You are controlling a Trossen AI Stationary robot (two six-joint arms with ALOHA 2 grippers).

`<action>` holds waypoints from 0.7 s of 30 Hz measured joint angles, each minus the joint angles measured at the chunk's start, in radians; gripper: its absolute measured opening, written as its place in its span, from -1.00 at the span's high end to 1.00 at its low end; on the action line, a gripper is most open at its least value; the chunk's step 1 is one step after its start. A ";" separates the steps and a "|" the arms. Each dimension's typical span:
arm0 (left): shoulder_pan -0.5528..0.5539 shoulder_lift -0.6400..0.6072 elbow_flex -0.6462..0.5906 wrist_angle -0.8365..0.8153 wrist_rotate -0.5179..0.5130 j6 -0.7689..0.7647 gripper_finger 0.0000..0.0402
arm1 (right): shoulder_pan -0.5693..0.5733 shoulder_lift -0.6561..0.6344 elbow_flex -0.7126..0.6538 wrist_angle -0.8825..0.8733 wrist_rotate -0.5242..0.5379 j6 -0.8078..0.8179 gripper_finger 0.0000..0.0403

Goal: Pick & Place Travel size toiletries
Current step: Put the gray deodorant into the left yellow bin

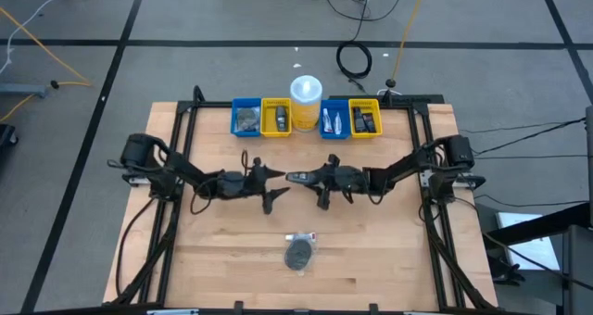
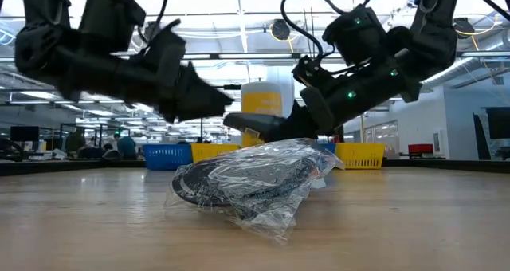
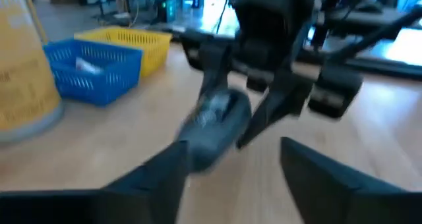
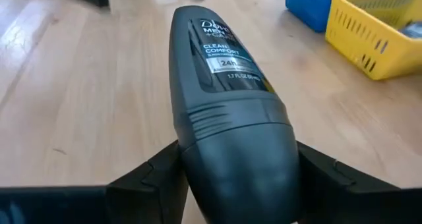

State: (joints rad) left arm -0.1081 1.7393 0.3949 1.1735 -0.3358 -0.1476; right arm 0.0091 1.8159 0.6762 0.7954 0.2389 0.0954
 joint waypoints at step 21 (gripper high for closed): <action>0.151 0.026 0.314 -0.474 0.340 -0.014 -0.56 | -0.002 0.000 0.000 0.083 -0.058 -0.171 0.00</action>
State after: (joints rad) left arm 0.0429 1.7653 0.7090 0.6998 0.0044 -0.1618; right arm 0.0068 1.8154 0.6758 0.8787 0.1814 -0.0753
